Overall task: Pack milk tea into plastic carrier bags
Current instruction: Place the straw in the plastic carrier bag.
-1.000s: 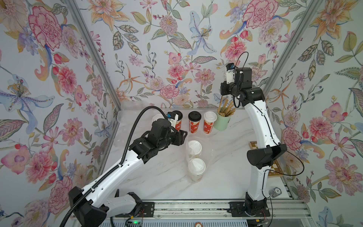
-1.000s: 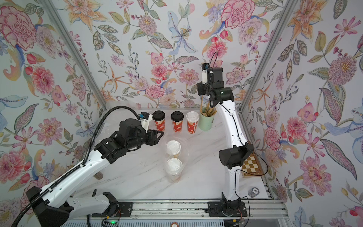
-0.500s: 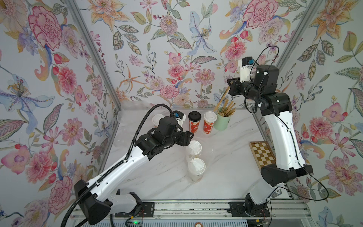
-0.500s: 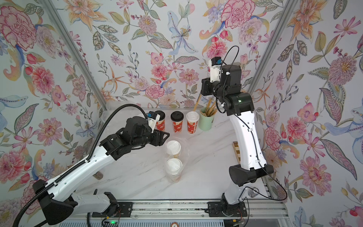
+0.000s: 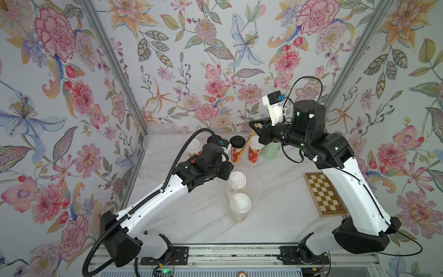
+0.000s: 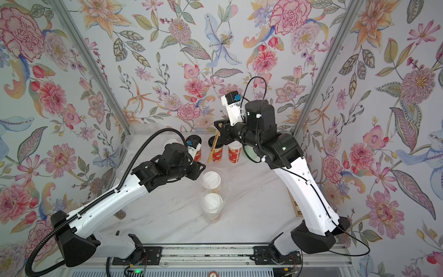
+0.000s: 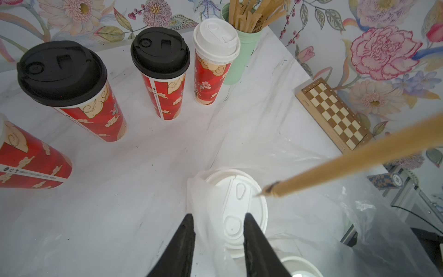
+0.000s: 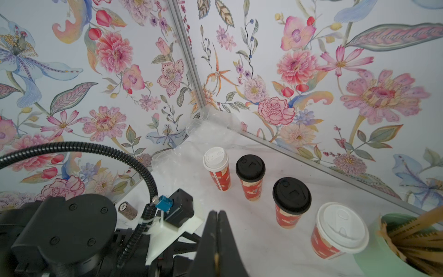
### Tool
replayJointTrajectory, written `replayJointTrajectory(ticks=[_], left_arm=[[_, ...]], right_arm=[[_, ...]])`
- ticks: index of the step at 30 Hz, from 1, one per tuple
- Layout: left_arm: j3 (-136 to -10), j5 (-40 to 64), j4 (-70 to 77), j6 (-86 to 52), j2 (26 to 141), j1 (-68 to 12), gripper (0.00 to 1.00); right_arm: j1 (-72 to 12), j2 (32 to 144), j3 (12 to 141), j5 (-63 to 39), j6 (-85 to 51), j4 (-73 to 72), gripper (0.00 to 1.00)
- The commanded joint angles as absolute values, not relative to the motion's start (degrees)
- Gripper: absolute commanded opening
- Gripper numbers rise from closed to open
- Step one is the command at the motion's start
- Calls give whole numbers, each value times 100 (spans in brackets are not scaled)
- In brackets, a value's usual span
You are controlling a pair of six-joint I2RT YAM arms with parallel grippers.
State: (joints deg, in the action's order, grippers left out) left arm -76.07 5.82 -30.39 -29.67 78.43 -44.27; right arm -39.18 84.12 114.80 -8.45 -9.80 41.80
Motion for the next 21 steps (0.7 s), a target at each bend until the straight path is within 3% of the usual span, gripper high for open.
replayJointTrajectory(ticks=[1, 8, 21], left_arm=[[-7410, 637, -2494, -3230, 7729, -4417, 25], [-7275, 625, -2215, -3448, 7649, -4319, 8], [-7222, 716, -2144, -3573, 7550, -4272, 6]], right_arm=[[-4090, 8220, 10929, -481, -1177, 3566, 3], [-4295, 8141, 10117, -166, -1222, 2926, 2], [-4430, 8097, 9019, 444, -851, 2013, 2]])
